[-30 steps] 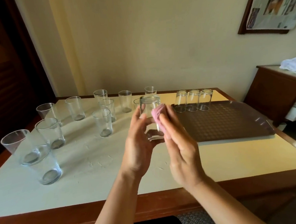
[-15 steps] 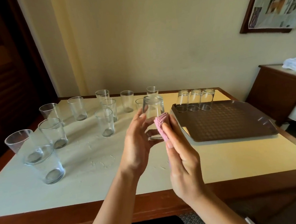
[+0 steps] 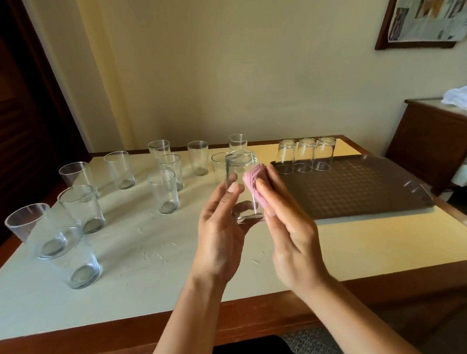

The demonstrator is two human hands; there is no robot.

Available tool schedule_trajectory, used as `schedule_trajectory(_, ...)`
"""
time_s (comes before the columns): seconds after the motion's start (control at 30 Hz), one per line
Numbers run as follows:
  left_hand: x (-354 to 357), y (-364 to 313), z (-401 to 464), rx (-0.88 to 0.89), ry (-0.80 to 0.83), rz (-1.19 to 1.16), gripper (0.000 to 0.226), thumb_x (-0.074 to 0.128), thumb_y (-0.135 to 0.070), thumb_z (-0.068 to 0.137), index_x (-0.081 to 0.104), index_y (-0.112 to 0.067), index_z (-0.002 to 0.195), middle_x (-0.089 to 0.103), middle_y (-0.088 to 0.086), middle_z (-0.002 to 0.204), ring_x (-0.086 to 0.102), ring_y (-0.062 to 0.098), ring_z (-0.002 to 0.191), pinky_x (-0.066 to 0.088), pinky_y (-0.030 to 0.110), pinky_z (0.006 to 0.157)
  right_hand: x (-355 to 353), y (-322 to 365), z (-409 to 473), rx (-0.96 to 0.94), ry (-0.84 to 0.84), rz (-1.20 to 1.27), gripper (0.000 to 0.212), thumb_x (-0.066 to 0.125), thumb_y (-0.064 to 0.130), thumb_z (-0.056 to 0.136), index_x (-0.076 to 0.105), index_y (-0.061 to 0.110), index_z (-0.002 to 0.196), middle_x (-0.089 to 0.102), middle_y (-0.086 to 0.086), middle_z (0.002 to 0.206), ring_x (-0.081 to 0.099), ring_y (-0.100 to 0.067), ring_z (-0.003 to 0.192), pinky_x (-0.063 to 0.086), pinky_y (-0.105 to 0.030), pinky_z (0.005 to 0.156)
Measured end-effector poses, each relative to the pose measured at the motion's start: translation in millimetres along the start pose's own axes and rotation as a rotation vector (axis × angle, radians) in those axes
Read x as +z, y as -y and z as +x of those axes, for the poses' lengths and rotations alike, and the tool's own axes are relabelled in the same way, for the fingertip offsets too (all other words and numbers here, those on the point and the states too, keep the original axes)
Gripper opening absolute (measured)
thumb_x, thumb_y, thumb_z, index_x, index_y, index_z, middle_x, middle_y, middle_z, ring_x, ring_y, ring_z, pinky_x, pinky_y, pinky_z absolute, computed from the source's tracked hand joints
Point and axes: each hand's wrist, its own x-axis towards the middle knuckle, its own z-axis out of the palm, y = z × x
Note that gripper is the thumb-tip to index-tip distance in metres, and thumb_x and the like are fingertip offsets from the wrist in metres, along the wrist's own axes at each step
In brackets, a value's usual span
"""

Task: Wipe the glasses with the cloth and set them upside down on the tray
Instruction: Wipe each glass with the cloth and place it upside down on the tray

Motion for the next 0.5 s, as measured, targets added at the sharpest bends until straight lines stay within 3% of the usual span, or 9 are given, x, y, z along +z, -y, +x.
schedule_trajectory(0.1, 6.4, 4.0, -6.5, -0.011, 0.056, 0.058, 0.053, 0.061, -0.034, 0.100, 0.052, -0.024, 0.152, 0.069, 0.010, 0.124, 0.069, 0.016, 0.093, 0.056, 0.030, 0.078, -6.0, 1.0, 23.9, -0.032, -0.045, -0.104, 0.041, 0.043, -0.006, 0.103, 0.047, -0.007, 0.143, 0.032, -0.024, 0.161, 0.033, -0.030, 0.152, 0.033, -0.039, 0.122)
schedule_trajectory(0.2, 5.1, -1.9, -3.0, -0.042, 0.061, 0.042, 0.046, 0.043, -0.036, 0.108, 0.054, -0.023, 0.150, 0.072, 0.006, 0.127, 0.070, 0.016, 0.095, 0.057, 0.033, 0.078, -2.8, 2.1, 6.4, -0.022, -0.035, -0.076, 0.042, 0.043, -0.005, 0.103, 0.045, -0.008, 0.145, 0.029, -0.023, 0.163, 0.031, -0.029, 0.153, 0.033, -0.040, 0.122)
schedule_trajectory(0.3, 4.1, -7.3, -3.3, -0.045, 0.014, -0.030, 0.048, 0.055, -0.034, 0.100, 0.056, -0.019, 0.146, 0.067, 0.016, 0.136, 0.067, 0.026, 0.097, 0.055, 0.042, 0.085, 3.3, 5.8, -20.7, -0.004, -0.023, -0.032, 0.043, 0.043, -0.005, 0.103, 0.043, -0.006, 0.146, 0.029, -0.018, 0.165, 0.032, -0.025, 0.153, 0.036, -0.037, 0.121)
schedule_trajectory(0.43, 7.5, 3.2, -9.6, -0.029, 0.058, -0.021, 0.056, 0.065, -0.031, 0.097, 0.054, -0.009, 0.148, 0.061, 0.020, 0.137, 0.064, 0.023, 0.087, 0.057, 0.032, 0.074, -3.1, 5.4, 4.5, -0.028, -0.103, -0.092, 0.046, 0.044, -0.003, 0.103, 0.040, 0.000, 0.149, 0.036, -0.008, 0.162, 0.028, -0.026, 0.154, 0.031, -0.040, 0.124)
schedule_trajectory(0.5, 12.6, 3.6, -9.3, -0.034, 0.055, -0.005, 0.057, 0.065, -0.034, 0.098, 0.052, -0.014, 0.150, 0.066, 0.014, 0.129, 0.068, 0.019, 0.084, 0.057, 0.030, 0.073, -6.9, 6.4, 21.2, -0.026, -0.144, -0.117, 0.045, 0.045, -0.002, 0.104, 0.040, 0.002, 0.148, 0.037, -0.008, 0.161, 0.030, -0.025, 0.154, 0.031, -0.038, 0.123)
